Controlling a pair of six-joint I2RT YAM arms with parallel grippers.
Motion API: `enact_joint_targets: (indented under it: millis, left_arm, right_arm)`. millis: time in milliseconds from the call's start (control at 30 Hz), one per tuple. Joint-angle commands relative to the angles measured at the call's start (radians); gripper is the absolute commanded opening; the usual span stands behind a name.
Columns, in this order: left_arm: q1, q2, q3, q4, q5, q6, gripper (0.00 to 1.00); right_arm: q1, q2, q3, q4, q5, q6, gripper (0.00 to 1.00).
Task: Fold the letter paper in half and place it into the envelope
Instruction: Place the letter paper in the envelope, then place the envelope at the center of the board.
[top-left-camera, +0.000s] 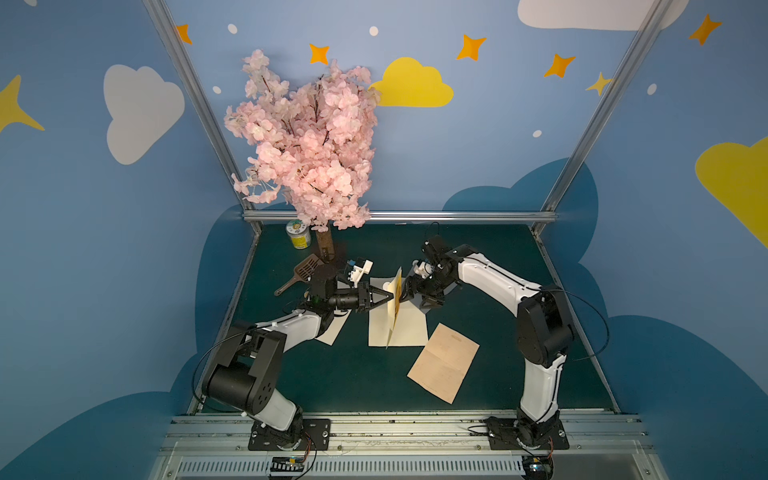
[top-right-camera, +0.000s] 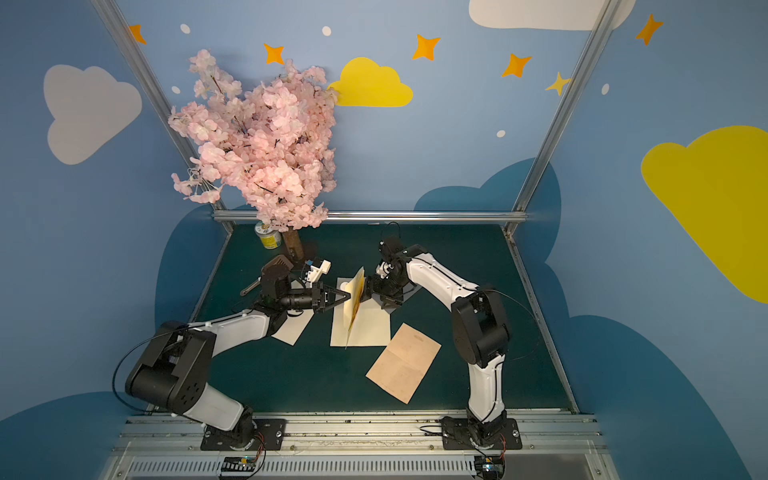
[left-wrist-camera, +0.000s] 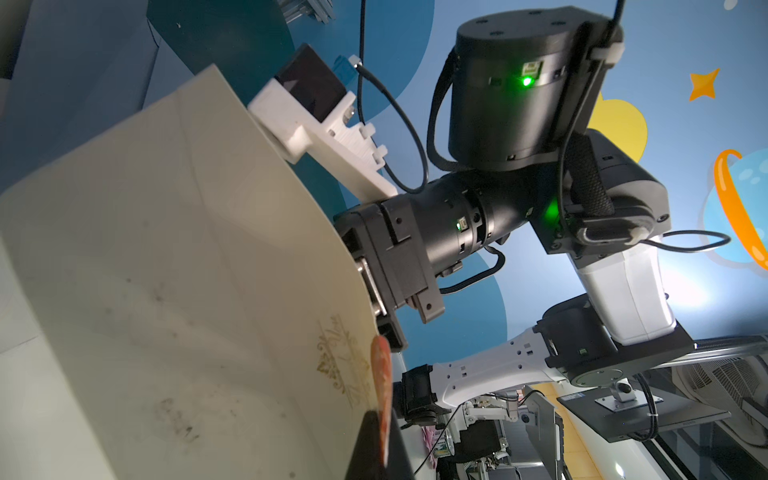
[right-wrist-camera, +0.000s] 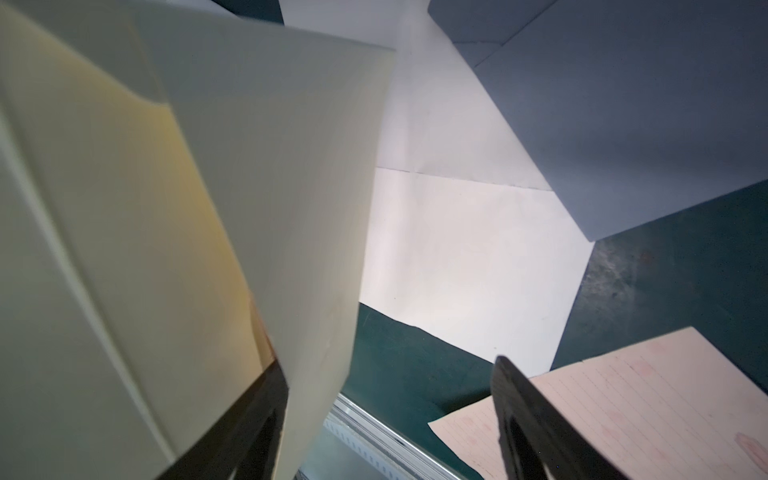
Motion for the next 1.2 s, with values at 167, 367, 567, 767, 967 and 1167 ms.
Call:
enact_joint_targets:
  millis: [167,367,567,767,967,1167]
  left_arm:
    - [-0.002,-0.015,-0.014,0.031,-0.04,0.003,0.03]
    - [-0.003,-0.057,-0.077,0.028,-0.173,0.002,0.03]
    - [-0.002,-0.051,-0.185,0.109,-0.252,-0.02,0.03]
    - [0.0,-0.013,-0.291,0.225,-0.298,-0.043,0.03]
    - [0.0,0.029,-0.348,0.271,-0.289,-0.034,0.06]
    - [0.006,-0.014,-0.348,0.19,-0.272,0.003,0.47]
  right_arm:
    - [0.014,-0.053,0.037,-0.03,-0.018,-0.032,0.79]
    - [0.016,-0.184,-0.069,0.006,-0.047,-0.025,0.8]
    - [0.017,-0.281,-0.175,0.03,-0.032,-0.023,0.81]
    - [0.019,-0.309,-0.225,0.039,-0.021,-0.019,0.82]
    - [0.025,-0.3,-0.229,0.044,-0.011,-0.02,0.82]
    - [0.032,-0.261,-0.216,0.044,-0.002,-0.03,0.81]
